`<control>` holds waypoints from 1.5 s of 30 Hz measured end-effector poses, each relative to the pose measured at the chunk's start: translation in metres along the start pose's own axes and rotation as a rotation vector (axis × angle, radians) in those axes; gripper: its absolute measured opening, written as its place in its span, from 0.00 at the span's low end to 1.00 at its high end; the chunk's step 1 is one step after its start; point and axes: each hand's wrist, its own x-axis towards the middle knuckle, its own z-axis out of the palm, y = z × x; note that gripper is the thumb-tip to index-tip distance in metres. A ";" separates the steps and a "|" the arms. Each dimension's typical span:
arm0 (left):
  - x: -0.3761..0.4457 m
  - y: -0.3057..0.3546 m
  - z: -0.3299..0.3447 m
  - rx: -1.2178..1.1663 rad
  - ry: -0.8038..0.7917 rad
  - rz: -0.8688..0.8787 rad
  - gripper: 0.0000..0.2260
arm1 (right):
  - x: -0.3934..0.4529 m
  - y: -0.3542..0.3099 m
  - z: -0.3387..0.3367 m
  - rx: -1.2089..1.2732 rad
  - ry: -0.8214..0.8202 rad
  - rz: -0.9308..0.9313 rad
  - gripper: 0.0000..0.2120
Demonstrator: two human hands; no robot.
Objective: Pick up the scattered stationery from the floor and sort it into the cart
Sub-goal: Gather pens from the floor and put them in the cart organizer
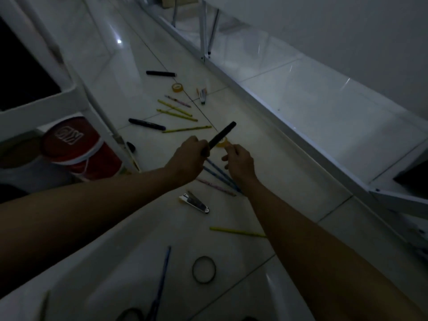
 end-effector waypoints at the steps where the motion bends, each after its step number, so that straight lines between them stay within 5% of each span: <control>1: -0.007 -0.001 -0.004 0.005 -0.006 0.018 0.04 | -0.006 -0.007 0.005 0.029 -0.021 0.004 0.16; 7: -0.046 -0.013 -0.027 -0.003 -0.041 0.086 0.02 | -0.038 -0.034 0.023 0.190 -0.128 0.046 0.13; 11: -0.073 -0.025 -0.046 0.009 -0.128 0.069 0.11 | -0.060 -0.045 0.033 0.112 -0.210 0.084 0.12; 17: -0.115 -0.062 -0.085 0.281 -0.587 0.007 0.16 | -0.085 -0.050 0.046 -0.514 -0.432 -0.294 0.13; 23: -0.173 -0.113 -0.108 0.330 -0.784 -0.055 0.20 | -0.106 -0.086 0.081 -0.991 -0.744 -0.593 0.15; 30: -0.214 -0.189 -0.127 0.367 -0.747 -0.231 0.21 | -0.140 -0.107 0.140 -1.339 -0.775 -0.900 0.12; 35: -0.244 -0.226 -0.137 0.338 -0.635 -0.373 0.31 | -0.143 -0.115 0.173 -1.453 -0.756 -1.020 0.17; 45: -0.263 -0.244 -0.117 0.353 -0.589 -0.321 0.35 | -0.147 -0.139 0.237 -1.821 -0.955 -1.139 0.17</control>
